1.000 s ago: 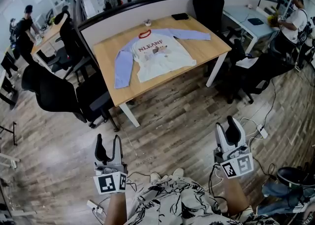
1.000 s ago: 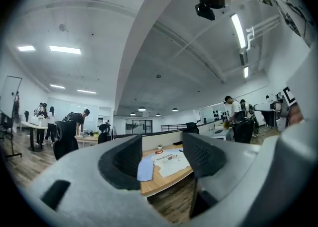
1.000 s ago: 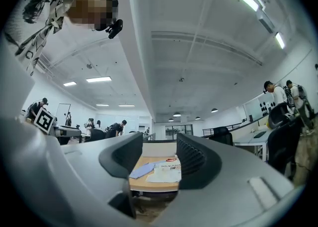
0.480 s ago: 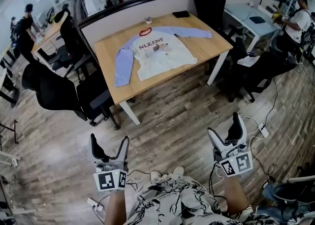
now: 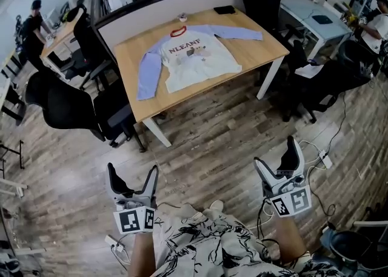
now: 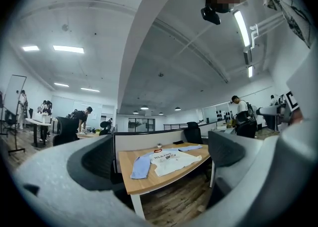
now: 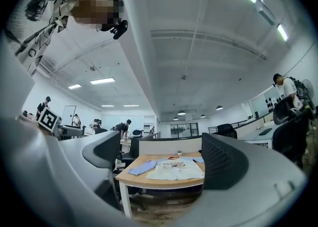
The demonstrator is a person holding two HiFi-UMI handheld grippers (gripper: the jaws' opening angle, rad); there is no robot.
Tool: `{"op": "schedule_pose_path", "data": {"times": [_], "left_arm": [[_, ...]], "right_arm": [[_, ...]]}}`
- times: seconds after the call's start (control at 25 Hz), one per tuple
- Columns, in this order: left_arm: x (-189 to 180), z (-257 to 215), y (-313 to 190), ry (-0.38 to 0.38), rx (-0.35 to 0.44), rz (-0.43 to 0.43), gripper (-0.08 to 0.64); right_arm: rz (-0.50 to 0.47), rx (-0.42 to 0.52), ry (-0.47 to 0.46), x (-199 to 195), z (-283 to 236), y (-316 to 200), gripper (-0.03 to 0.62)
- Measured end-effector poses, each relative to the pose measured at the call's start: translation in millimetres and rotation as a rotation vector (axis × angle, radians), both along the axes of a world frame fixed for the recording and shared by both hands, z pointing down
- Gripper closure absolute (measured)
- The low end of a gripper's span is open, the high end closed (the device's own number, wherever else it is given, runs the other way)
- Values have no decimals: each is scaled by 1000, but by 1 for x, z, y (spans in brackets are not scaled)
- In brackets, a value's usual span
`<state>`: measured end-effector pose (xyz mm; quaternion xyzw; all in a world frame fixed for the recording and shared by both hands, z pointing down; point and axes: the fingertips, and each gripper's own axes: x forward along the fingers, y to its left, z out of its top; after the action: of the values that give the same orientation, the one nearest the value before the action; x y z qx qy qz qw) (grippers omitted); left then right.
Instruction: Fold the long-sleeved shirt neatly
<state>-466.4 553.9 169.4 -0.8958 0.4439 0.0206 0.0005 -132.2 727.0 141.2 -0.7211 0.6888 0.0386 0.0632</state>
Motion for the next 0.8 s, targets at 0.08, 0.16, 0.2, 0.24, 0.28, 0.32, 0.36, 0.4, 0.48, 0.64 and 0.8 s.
{"op": "schedule_pose_path", "data": {"times": [0.08,0.16,0.2,0.24,0.28,0.32,0.36,0.4,0.48,0.64,0.8], "left_arm": [[8,4,2,-1,-10,6,-26],[16,7,4,-1,-23,15,-28],[20,8,4,-5,-24,20,-28],[23,9,3,-12,-22,22,-28],[26,10,0,-19,-21,24,-28],[29,11,-4,-22,-21,24,-28],[32,13,-9,-23,-23,24,-28],[35,14,-14,-21,-25,24,-28],[41,17,-27,-16,-21,27,-28],[55,20,-64,11,-11,32,-28],[73,11,-117,22,8,42,-28]], "right_arm": [[-3,-5,0,7,4,1,86],[-3,-10,-9,12,7,3,86],[-3,-13,-10,15,9,3,86],[-3,-15,-9,17,10,2,86],[-2,-17,-9,20,12,0,86],[1,-18,-12,24,13,-2,86],[4,-20,-16,27,14,-6,86],[6,-21,-19,30,15,-10,86],[9,-24,-15,35,18,-20,86],[38,-13,-6,53,16,-48,86],[86,16,-19,79,1,-91,86]]}}
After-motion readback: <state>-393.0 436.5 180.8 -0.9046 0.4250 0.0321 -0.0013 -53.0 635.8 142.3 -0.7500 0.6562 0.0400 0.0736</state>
